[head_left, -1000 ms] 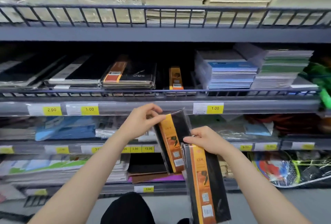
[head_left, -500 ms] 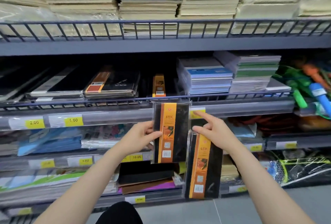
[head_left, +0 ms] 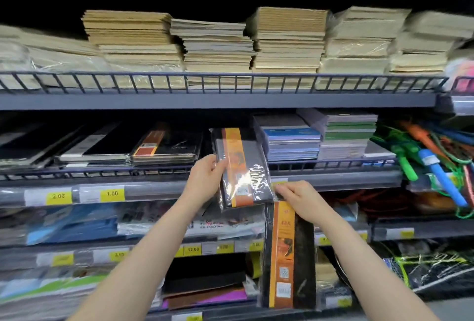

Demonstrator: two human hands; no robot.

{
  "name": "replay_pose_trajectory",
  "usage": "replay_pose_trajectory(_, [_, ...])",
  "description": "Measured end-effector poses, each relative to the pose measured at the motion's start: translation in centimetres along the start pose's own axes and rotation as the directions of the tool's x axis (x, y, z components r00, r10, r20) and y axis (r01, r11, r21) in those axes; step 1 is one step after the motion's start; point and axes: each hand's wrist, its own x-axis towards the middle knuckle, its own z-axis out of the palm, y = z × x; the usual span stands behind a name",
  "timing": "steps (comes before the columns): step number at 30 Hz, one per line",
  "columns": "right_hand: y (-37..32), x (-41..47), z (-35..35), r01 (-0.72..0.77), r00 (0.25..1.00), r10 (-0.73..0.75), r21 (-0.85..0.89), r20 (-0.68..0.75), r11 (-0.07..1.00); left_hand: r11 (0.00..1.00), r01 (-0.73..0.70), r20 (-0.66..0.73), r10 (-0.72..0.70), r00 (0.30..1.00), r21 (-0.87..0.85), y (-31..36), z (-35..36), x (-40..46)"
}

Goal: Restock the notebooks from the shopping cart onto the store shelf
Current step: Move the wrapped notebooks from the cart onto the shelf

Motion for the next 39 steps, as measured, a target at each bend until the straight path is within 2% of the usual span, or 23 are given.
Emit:
replay_pose_trajectory(5, [-1.1, 0.1, 0.2, -0.043, 0.995, 0.035, 0.086, 0.097, 0.995, 0.998, 0.053, -0.041, -0.054, 0.998, -0.026, 0.0, 0.7, 0.6])
replay_pose_trajectory(9, [-1.6, 0.2, 0.2, -0.081, 0.995, 0.071, 0.150, 0.071, 0.985, 0.993, 0.118, 0.127, -0.116, 0.985, -0.011, 0.0, -0.5, -0.1])
replay_pose_trajectory(11, [-1.7, 0.3, 0.4, -0.115, 0.993, 0.106, 0.183, 0.058, 0.976, 0.989, 0.056, 0.094, -0.069, 0.993, 0.135, -0.4, -1.8, -1.4])
replay_pose_trajectory(12, [-1.8, 0.3, 0.5, -0.129, 0.991, 0.121, 0.193, 0.055, 0.973, 0.959, -0.022, 0.025, 0.016, 1.000, 0.282, -0.6, -2.4, -2.1])
replay_pose_trajectory(13, [-1.8, 0.5, 0.6, -0.136, 0.990, 0.128, 0.195, 0.052, 0.971, 0.899, -0.130, -0.034, 0.158, 0.987, 0.418, -0.8, -2.7, -2.8])
replay_pose_trajectory(14, [-1.9, 0.6, 0.6, -0.137, 0.990, 0.131, 0.192, 0.046, 0.972, 0.820, -0.268, -0.032, 0.328, 0.944, 0.505, -0.6, -2.9, -3.5])
replay_pose_trajectory(16, [-2.4, 0.9, 0.8, -0.127, 0.992, 0.125, 0.185, 0.024, 0.974, 0.580, -0.524, 0.168, 0.555, 0.815, 0.624, -1.1, -2.3, -3.7])
replay_pose_trajectory(17, [-2.7, 1.2, 1.0, -0.120, 0.993, 0.121, 0.185, 0.009, 0.975, 0.469, -0.582, 0.255, 0.590, 0.766, 0.664, -1.5, -1.9, -3.3])
replay_pose_trajectory(19, [-3.2, 1.6, 1.1, -0.105, 0.993, 0.115, 0.200, -0.036, 0.974, 0.359, -0.599, 0.282, 0.635, 0.719, 0.715, -1.7, -1.3, -2.0])
replay_pose_trajectory(25, [-2.9, 2.0, 0.7, -0.036, 0.989, 0.053, 0.125, -0.137, 0.992, 0.292, -0.511, 0.163, 0.723, 0.671, 0.809, -0.5, -0.9, 1.3])
replay_pose_trajectory(28, [-2.1, 1.2, 0.6, -0.055, 0.988, 0.071, 0.118, -0.136, 0.992, 0.194, -0.628, 0.284, 0.766, 0.577, 0.753, -0.7, -0.1, 1.7])
replay_pose_trajectory(29, [-1.8, 0.9, 0.6, -0.065, 0.988, 0.080, 0.114, -0.134, 0.991, 0.173, -0.647, 0.316, 0.761, 0.567, 0.743, -1.1, 0.2, 1.7])
replay_pose_trajectory(34, [-0.8, 0.2, 0.4, -0.089, 0.982, 0.108, 0.121, -0.157, 0.989, 0.167, -0.504, 0.269, 0.684, 0.679, 0.847, -2.1, 1.2, 2.1])
replay_pose_trajectory(37, [-0.8, 0.2, 0.2, -0.083, 0.982, 0.101, 0.120, -0.160, 0.989, 0.131, -0.458, 0.273, 0.650, 0.710, 0.879, -2.2, 1.6, 2.7])
replay_pose_trajectory(39, [-0.8, 0.1, 0.3, -0.084, 0.982, 0.104, 0.130, -0.158, 0.988, 0.164, -0.473, 0.269, 0.644, 0.716, 0.866, -2.7, 1.5, 3.0])
